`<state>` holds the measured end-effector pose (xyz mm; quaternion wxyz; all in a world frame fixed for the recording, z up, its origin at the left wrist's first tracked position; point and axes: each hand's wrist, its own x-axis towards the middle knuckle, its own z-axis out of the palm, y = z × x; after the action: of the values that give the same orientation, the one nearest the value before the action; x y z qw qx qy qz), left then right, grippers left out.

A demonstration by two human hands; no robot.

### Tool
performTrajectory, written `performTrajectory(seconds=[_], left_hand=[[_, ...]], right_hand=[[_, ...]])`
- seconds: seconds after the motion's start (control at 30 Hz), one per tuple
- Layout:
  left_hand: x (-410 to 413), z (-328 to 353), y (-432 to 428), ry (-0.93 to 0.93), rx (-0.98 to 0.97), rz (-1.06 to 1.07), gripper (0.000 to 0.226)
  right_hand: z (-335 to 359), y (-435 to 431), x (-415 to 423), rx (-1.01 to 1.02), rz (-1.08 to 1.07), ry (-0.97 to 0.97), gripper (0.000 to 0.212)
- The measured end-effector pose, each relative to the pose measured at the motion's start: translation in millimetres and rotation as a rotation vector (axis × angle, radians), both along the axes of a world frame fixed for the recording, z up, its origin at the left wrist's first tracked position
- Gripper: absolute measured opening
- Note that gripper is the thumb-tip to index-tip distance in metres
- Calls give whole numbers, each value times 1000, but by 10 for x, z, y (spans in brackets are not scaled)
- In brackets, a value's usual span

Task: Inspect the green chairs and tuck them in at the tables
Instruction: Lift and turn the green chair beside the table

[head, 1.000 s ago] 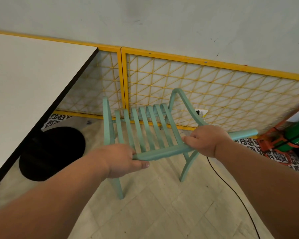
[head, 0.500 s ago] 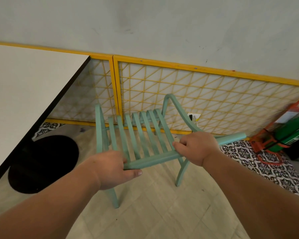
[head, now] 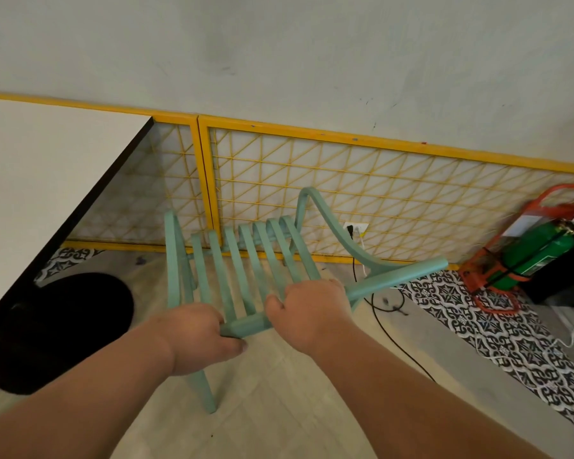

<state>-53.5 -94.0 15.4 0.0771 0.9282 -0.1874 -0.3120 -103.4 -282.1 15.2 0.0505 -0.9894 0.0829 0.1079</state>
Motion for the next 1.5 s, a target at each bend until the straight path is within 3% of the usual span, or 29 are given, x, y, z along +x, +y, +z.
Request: performTrajectory(seconds=[0.1, 0.23, 0.4, 0.83, 0.97, 1.17, 1.5], left_hand=[[29, -11, -4, 63, 9, 24, 46], [17, 31, -36, 154, 31, 73, 49], [-104, 59, -153, 141, 65, 69, 49], [-486, -11, -603, 171, -132, 117, 54], [-568, -4, -810, 176, -154, 145, 66], [-731, -79, -1081, 139, -219, 216, 63], [-758, -129, -1325, 106, -212, 276, 52]], right_hand=[[2, -12, 15, 4, -24, -6, 62], [21, -30, 36, -49, -25, 47, 63], [29, -139, 82, -53, -18, 88, 56], [17, -720, 133, -205, 293, 63, 57], [40, -899, 140, -246, 327, 59, 53], [19, -1127, 128, -270, 313, -13, 66], [30, -1206, 74, -237, 138, 26, 66]])
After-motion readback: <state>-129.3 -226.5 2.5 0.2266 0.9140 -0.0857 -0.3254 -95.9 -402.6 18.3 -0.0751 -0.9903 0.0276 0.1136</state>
